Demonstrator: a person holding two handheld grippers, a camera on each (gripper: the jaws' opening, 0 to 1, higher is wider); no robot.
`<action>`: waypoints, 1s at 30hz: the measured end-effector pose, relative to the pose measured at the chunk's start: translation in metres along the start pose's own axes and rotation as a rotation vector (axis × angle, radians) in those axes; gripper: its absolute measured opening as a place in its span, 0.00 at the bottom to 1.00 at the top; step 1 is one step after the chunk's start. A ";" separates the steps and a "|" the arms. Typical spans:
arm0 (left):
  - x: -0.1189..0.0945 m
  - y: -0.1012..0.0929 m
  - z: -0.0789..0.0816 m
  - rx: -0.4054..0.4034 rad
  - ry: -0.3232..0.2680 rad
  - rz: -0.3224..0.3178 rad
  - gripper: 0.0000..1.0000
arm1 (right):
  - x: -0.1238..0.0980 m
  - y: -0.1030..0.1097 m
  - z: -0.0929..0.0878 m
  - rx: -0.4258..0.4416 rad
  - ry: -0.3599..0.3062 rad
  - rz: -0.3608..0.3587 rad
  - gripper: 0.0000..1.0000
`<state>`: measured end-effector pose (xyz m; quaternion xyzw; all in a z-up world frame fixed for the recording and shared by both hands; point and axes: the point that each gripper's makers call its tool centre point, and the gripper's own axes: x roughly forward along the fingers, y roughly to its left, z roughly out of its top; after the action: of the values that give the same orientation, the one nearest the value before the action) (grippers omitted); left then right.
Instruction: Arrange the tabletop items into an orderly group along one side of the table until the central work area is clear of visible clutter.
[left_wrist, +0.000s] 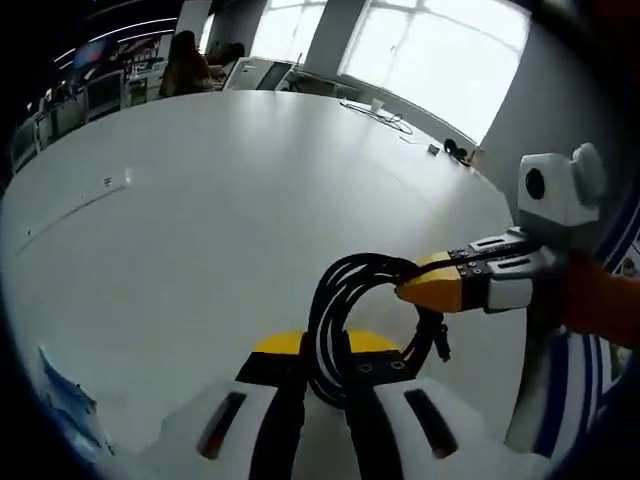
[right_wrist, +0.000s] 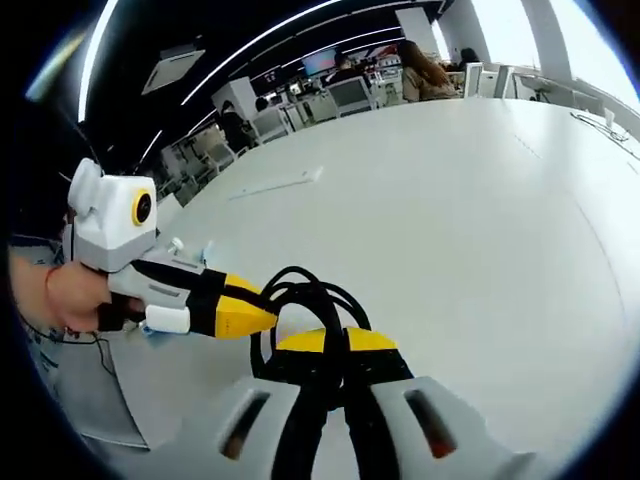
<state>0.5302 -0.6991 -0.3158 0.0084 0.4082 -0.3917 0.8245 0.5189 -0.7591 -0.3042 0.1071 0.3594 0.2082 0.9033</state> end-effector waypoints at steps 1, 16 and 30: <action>0.001 0.001 -0.001 -0.001 0.002 0.001 0.10 | 0.001 -0.001 -0.001 0.001 0.003 -0.001 0.01; 0.011 0.006 -0.005 -0.026 0.013 0.002 0.10 | 0.012 -0.010 -0.010 0.024 0.022 -0.017 0.02; 0.017 0.005 -0.006 -0.023 0.005 -0.002 0.11 | 0.016 -0.018 -0.016 0.033 0.040 -0.045 0.03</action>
<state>0.5360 -0.7044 -0.3330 -0.0004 0.4150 -0.3878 0.8231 0.5239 -0.7672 -0.3314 0.1095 0.3830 0.1839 0.8986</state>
